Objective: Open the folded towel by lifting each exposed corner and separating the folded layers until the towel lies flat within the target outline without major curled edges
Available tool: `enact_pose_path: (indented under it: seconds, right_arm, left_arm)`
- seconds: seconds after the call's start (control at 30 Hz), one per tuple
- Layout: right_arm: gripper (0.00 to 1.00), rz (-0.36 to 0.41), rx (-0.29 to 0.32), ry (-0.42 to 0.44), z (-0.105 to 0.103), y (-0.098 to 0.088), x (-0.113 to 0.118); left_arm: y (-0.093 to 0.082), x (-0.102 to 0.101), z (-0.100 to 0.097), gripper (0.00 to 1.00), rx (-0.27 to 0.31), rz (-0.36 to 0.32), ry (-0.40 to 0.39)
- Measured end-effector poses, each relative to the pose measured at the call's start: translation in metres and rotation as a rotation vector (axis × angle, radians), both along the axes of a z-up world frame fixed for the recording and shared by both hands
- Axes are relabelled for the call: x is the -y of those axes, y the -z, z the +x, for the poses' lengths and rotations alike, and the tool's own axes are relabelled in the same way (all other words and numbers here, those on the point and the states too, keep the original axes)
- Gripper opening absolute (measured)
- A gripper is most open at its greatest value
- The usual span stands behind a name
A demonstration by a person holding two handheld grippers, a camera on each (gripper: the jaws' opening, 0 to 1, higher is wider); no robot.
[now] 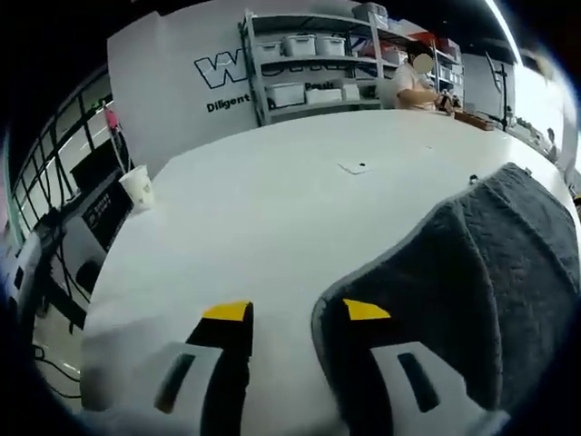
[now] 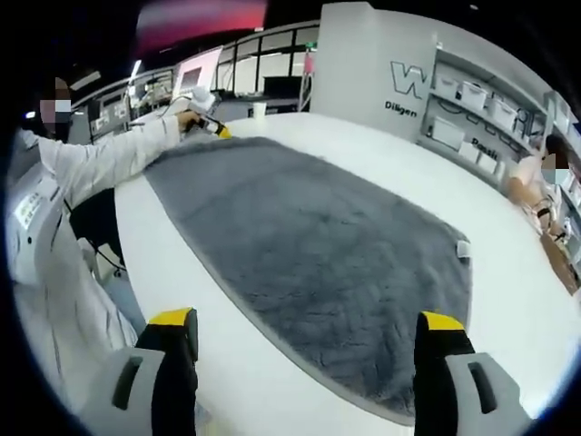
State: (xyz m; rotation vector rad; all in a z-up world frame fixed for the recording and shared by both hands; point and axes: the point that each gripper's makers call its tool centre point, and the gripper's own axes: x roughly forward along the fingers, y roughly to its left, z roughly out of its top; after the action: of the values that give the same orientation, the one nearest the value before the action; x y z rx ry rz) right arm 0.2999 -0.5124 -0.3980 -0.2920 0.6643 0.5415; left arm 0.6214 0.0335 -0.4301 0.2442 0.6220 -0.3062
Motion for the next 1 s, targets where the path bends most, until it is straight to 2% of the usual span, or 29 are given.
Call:
enact_pose_path:
  seconds: [0.23,0.6,0.77,1.0]
  right_arm:
    - [0.99,-0.002,-0.001,-0.001,0.000,0.001,0.000]
    - [0.99,0.003,-0.006,0.002,-0.001,0.002,0.001]
    - [0.99,0.005,-0.007,-0.004,-0.001,0.002,-0.001]
    - [0.99,0.011,-0.010,-0.003,-0.002,0.004,-0.001]
  left_arm:
    - [0.001,0.005,-0.003,0.28,-0.006,-0.024,0.017]
    - [0.006,0.018,-0.007,0.11,-0.032,-0.099,0.065]
    - [0.006,0.018,-0.006,0.10,-0.030,-0.109,0.066]
    - [0.006,0.019,-0.005,0.05,-0.017,-0.133,0.073]
